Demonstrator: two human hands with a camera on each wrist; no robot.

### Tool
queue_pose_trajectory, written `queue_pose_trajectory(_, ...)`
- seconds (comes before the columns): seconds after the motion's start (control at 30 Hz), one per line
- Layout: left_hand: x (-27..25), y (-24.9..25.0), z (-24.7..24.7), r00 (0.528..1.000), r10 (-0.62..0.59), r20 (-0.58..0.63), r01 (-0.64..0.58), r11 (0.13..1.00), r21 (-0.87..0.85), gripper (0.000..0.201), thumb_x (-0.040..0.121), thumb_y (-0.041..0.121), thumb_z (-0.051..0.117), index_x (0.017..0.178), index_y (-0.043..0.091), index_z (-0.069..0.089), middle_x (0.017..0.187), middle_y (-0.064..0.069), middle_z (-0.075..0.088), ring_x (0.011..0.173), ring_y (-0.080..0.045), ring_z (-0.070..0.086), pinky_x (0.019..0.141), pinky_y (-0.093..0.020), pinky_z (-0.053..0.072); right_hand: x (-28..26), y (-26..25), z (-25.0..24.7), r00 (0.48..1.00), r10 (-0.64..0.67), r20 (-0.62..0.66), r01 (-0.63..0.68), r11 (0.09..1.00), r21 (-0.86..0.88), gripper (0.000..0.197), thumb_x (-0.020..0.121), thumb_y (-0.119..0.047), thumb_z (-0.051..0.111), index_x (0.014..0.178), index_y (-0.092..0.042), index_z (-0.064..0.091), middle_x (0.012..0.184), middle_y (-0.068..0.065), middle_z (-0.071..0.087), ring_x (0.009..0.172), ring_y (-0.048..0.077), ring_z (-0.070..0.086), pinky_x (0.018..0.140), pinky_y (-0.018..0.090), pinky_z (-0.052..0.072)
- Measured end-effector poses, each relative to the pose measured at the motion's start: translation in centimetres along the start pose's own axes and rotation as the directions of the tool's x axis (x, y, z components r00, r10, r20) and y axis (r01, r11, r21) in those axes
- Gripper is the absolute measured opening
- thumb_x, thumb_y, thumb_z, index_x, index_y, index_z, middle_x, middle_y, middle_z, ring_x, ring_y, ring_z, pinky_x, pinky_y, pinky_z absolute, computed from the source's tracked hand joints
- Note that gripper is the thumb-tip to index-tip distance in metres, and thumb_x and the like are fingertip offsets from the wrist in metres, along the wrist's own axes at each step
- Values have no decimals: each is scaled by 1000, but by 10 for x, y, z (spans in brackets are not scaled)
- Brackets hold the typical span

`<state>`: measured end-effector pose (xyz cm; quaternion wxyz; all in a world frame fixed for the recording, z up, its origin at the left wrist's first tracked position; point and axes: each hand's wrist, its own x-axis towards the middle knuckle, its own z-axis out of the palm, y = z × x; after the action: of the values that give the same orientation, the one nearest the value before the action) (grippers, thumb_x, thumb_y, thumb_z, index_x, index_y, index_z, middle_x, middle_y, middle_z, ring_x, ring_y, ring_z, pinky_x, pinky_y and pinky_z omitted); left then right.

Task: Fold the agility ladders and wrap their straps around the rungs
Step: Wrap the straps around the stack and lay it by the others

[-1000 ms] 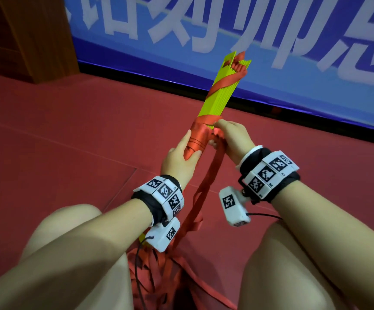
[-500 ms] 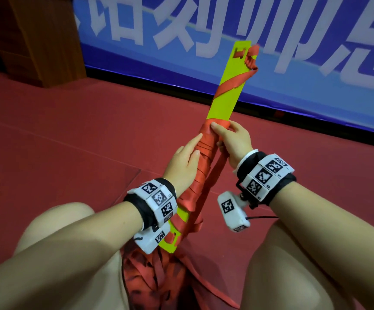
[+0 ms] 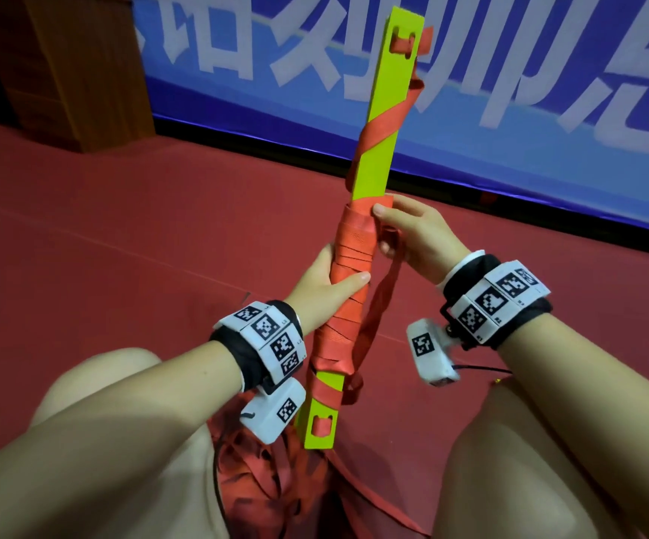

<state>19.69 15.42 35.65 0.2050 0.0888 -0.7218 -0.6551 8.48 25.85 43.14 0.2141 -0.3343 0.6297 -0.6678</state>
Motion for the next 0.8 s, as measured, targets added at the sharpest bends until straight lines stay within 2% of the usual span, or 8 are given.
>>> queue_pose_trajectory(0.1,-1,-1,1,998,44,-42,-35,981,193,60,92,16,63,143,29,33,99,7,60,85,-9,63,74,-15,50,1,3,-3,997,-19,-70,2,975,-222,15,88,-25,68,101,-19,70,71,4,59,56,23,51,38,20,35)
queue_pose_trajectory(0.13,-1,-1,1,997,53,-49,-39,967,251,66,93,17,62,148,28,27,102,8,59,88,-10,62,72,-12,46,1,5,-3,996,-9,-94,-14,971,-238,17,87,-27,69,101,-18,70,70,5,58,52,22,49,37,19,33)
queue_pose_trajectory(0.3,-1,-4,7,998,19,-55,3,929,371,81,96,26,57,152,41,1,110,-3,64,92,-26,65,83,-31,50,4,19,1,978,-4,-210,-51,965,-255,12,90,-28,65,96,-20,70,64,1,57,33,7,42,35,15,30)
queue_pose_trajectory(0.4,1,-6,13,998,-29,-60,48,937,346,70,100,31,48,152,43,2,107,-9,65,89,-29,64,81,-32,48,12,26,5,969,-6,-247,-87,928,-363,15,97,-21,52,91,-16,65,60,5,55,31,7,44,35,16,35)
queue_pose_trajectory(0.53,7,-11,14,995,-97,-14,97,966,239,54,104,31,30,148,53,7,102,5,57,85,-20,58,84,-33,45,17,26,6,949,132,-287,-215,935,-281,29,99,-25,41,78,-8,51,62,12,50,31,11,48,38,17,39)
queue_pose_trajectory(0.63,8,-14,13,993,-108,38,99,978,185,60,103,22,37,148,51,10,111,4,55,86,-18,57,70,-17,48,16,29,2,949,173,-263,-239,941,-242,38,96,-43,50,82,-8,54,63,10,51,33,11,50,39,18,42)
queue_pose_trajectory(0.7,7,-15,14,994,-103,42,91,970,225,68,101,19,44,149,50,8,115,6,50,91,-17,56,69,-13,47,15,33,0,958,163,-234,-226,935,-272,37,90,-46,60,82,-10,56,63,8,54,38,14,51,41,20,43)
queue_pose_trajectory(0.8,6,-21,15,993,-115,-39,122,959,256,95,80,33,64,141,65,-2,112,-10,58,83,-24,60,82,-36,56,14,34,-2,971,138,-193,-195,929,-315,26,88,-35,66,80,-12,58,66,8,57,44,20,52,42,23,45)
